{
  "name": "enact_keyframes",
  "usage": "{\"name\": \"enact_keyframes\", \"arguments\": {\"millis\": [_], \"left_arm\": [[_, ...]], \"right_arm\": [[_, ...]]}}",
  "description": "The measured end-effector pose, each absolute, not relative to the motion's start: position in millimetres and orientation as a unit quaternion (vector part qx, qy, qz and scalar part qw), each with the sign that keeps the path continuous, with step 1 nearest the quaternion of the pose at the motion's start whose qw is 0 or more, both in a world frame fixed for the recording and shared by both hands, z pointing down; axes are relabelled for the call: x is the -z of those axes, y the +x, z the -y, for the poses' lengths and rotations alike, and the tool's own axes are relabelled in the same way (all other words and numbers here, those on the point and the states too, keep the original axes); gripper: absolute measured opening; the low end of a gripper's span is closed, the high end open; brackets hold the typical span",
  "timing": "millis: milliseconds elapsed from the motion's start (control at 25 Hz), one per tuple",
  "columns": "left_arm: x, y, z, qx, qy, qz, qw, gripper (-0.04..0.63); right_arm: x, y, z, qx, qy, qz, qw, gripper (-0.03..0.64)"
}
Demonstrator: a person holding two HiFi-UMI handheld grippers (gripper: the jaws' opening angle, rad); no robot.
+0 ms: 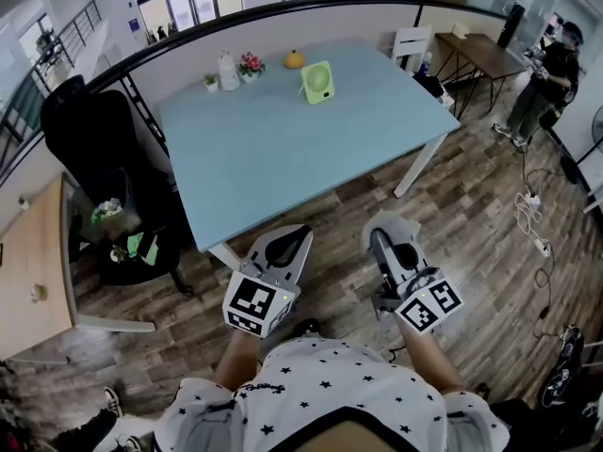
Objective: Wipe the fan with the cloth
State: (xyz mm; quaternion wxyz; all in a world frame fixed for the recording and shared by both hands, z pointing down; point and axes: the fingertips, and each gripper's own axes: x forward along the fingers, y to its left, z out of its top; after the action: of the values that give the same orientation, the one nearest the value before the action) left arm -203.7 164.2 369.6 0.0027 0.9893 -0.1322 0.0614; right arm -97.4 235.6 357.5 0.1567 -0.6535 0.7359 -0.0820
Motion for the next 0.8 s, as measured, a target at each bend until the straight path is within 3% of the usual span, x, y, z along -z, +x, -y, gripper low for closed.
{"name": "enact_keyframes", "arguments": {"millis": [400, 800], "left_arm": [[-375.4, -197.8, -127.0, -0.063, 0.986, 0.155, 0.011, 0.032], [-383.9, -170.6, -55.9, -0.081, 0.963, 0.258, 0.021, 0.032]], "right_arm": [[-365.1, -91.1, -183.9, 0.093, -0.625, -0.763, 0.136, 0.044], [-364.3, -37.1, -83.2, 0.094, -0.554, -0.816, 0.135, 0.044]]}}
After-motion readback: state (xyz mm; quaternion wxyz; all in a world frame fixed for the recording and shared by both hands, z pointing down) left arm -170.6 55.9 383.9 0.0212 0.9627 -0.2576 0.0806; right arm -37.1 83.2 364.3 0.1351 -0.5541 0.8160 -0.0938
